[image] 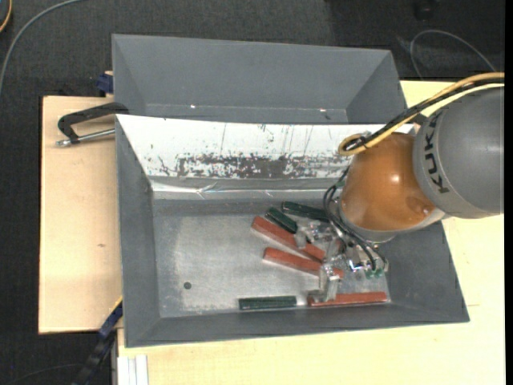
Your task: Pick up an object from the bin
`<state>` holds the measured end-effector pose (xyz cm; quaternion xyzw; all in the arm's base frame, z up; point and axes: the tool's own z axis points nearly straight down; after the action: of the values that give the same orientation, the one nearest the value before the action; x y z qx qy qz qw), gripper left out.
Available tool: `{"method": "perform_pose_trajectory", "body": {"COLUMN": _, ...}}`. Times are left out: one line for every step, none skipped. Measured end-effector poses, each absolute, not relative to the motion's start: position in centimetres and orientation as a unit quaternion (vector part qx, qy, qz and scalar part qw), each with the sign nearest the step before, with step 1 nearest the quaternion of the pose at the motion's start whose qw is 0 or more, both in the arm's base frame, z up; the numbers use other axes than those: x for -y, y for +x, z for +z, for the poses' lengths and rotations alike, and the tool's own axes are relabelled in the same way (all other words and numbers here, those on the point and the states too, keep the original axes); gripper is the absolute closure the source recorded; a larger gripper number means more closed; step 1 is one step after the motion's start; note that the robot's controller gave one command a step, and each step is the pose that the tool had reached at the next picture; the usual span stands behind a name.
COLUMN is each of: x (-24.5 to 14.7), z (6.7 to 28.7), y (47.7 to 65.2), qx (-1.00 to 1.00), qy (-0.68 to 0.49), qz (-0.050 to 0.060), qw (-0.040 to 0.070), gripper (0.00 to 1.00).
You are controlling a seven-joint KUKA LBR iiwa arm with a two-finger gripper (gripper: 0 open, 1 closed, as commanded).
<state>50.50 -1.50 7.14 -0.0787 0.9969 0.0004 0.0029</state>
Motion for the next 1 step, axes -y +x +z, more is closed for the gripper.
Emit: {"method": "perform_pose_trajectory", "body": {"x": 1.46, "z": 7.40, "y": 50.76, "qx": -0.997, "qy": -0.079, "qz": 0.000, "qw": 0.007, "gripper": 1.00}}
